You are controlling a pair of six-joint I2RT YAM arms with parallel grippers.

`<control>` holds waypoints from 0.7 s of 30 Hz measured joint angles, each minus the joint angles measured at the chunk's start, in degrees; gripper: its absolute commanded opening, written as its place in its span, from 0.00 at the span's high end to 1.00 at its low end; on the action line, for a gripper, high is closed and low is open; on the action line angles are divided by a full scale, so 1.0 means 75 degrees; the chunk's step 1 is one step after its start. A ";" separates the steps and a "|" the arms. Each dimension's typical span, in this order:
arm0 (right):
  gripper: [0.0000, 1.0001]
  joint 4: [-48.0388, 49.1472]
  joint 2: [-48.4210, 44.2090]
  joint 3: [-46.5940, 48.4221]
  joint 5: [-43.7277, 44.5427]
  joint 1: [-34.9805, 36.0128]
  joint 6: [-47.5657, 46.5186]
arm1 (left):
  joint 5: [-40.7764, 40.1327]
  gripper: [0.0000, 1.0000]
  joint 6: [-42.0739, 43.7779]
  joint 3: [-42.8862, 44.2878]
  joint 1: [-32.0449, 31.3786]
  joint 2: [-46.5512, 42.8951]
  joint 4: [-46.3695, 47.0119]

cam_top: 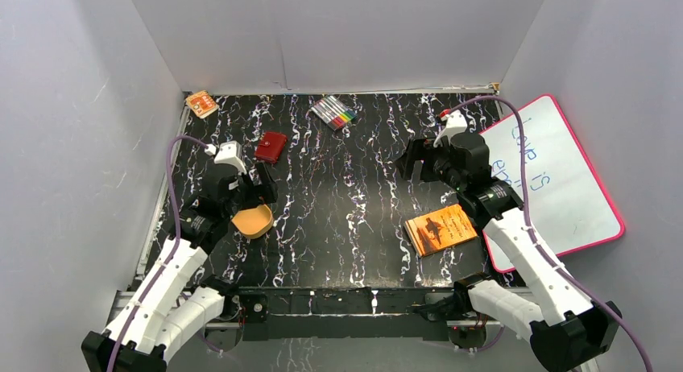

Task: Put the credit cards into the card holder
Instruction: Move the card holder to the center of the board.

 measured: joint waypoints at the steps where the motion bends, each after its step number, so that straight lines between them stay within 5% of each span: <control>1: 0.01 -0.0003 -0.0035 0.0000 -0.0073 -0.0012 0.0009 | 0.0006 0.02 -0.0009 -0.0003 0.0000 -0.0047 0.0012; 16: 0.06 -0.0393 -0.0087 0.0041 -0.0950 -0.0050 -0.0047 | 0.0271 0.02 -0.0356 -0.0178 -0.0015 -0.0918 0.0154; 21: 0.07 -0.0699 0.0501 0.0423 -0.0551 0.0796 0.0000 | 0.0000 0.02 -0.0539 -0.0230 -0.0023 -0.1314 -0.0047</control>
